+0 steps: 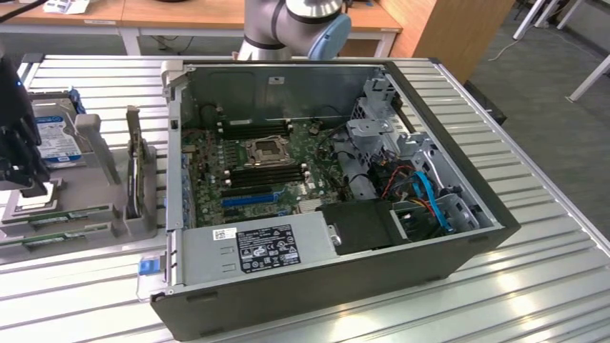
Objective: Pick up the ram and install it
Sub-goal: 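Pick up the ram and move it above insertion slot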
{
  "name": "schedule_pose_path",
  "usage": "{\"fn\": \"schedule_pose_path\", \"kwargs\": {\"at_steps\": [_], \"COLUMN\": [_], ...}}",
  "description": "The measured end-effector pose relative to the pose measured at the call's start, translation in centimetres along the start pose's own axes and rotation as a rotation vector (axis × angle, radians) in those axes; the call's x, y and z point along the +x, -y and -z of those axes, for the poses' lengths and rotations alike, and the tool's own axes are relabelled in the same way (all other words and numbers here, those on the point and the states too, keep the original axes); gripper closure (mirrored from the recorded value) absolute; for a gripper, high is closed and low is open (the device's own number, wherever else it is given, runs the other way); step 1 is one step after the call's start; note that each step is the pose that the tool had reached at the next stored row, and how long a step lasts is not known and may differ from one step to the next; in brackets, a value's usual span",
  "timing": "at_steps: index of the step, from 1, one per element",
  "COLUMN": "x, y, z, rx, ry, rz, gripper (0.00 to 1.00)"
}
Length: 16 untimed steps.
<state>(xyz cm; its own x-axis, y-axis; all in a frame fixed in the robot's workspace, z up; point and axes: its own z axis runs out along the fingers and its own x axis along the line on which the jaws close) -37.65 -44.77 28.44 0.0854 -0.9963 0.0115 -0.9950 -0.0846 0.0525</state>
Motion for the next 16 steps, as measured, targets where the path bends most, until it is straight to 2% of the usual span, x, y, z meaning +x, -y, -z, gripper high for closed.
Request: {"fn": "schedule_pose_path", "kwargs": {"at_steps": [5, 11, 16], "x": [0.65, 0.66, 0.71], "y": [-0.08, -0.09, -0.05], "z": [-0.02, -0.05, -0.82], "rx": [0.0001, 0.0001, 0.0001], "ry": [0.0, 0.0001, 0.0], "rz": [0.0, 0.0, 0.0], "gripper": [0.7, 0.7, 0.7]}}
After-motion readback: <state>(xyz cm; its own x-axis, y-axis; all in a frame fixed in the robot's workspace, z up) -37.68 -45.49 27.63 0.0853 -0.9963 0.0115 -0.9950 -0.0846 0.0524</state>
